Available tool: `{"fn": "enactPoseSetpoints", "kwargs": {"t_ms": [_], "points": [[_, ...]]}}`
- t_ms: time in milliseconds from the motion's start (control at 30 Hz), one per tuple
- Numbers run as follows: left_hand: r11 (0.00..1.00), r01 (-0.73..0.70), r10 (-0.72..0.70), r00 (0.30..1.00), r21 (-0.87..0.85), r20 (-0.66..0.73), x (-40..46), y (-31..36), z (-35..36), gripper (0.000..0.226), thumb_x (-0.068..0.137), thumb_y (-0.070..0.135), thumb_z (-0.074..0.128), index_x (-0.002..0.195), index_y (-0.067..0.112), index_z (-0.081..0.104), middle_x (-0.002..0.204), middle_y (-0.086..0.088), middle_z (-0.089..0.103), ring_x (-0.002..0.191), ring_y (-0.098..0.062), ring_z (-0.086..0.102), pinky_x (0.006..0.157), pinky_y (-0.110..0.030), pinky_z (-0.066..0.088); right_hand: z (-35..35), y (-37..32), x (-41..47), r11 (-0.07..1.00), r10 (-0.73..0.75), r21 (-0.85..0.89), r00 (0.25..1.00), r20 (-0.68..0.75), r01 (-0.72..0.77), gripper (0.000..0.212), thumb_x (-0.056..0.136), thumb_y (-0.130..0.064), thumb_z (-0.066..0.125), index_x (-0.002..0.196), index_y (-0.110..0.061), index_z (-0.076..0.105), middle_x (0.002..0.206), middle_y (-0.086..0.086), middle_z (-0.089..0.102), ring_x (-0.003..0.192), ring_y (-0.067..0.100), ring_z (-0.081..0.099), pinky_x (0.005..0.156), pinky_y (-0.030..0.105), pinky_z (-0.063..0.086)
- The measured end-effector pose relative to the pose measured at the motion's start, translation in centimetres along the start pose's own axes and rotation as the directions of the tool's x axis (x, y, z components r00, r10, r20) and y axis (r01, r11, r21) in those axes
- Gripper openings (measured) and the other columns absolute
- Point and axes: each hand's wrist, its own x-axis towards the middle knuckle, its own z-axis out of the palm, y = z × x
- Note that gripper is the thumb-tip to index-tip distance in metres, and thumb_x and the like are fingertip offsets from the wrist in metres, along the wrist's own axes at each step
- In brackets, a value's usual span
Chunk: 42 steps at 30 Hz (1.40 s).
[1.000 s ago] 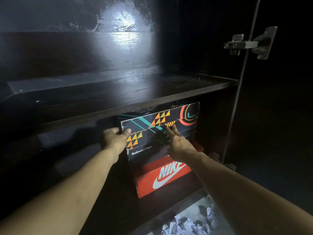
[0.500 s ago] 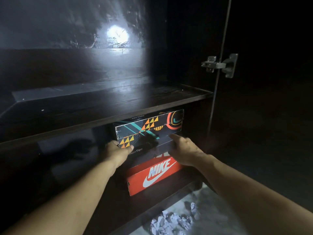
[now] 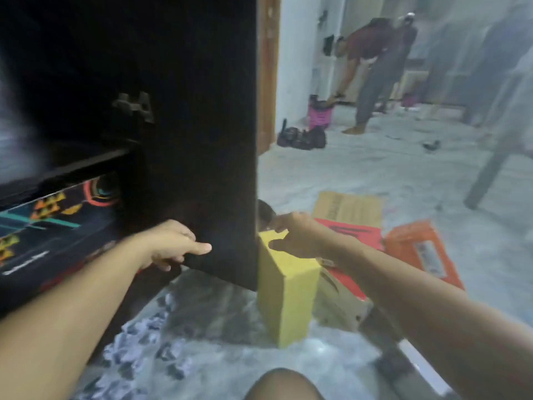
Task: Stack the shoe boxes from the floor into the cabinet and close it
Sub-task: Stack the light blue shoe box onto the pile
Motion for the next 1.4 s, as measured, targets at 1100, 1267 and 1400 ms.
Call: {"fn": "enactPoseSetpoints", "kwargs": {"t_ms": [1100, 1267, 1400], "points": [[0.699, -0.703, 0.481, 0.597, 0.130, 0.642, -9.7, 28.3, 47.5, 0.023, 0.081, 0.035, 0.070, 0.082, 0.026, 0.049, 0.109, -0.008, 0.056, 0.101, -0.025, 0.054, 0.094, -0.035, 0.046, 3.8, 38.8, -34.1, 0.202, 0.953, -0.131, 0.226, -0.203, -0.971, 0.105, 0.061, -0.060, 0.080, 0.141, -0.031, 0.018, 0.158, 0.015, -0.009, 0.144, 0.044, 0.004, 0.100, 0.071, 0.027], [0.672, -0.709, 0.441, 0.616, 0.215, 0.653, -9.0, 28.0, 49.3, 0.047, 0.082, 0.038, 0.070, 0.117, 0.010, 0.057, 0.129, -0.013, 0.057, 0.116, -0.029, 0.056, 0.097, -0.038, 0.047, 3.9, 38.6, -35.0, 0.177, 0.910, -0.078, 0.193, -0.368, -0.981, 0.081, 0.059, -0.043, 0.079, 0.127, -0.029, 0.036, 0.128, 0.011, 0.030, 0.112, 0.035, 0.039, 0.085, 0.045, 0.043], [0.693, -0.687, 0.413, 0.626, 0.218, 0.661, -9.2, 28.1, 49.9, 0.054, 0.083, 0.036, 0.070, 0.124, 0.004, 0.056, 0.130, -0.013, 0.057, 0.118, -0.029, 0.055, 0.097, -0.036, 0.047, 2.3, 37.0, -36.6, 0.125, 0.933, 0.076, 0.091, -0.348, -0.989, 0.076, 0.057, -0.053, 0.072, 0.122, -0.030, 0.038, 0.119, 0.009, 0.034, 0.106, 0.034, 0.039, 0.083, 0.044, 0.044]]}}
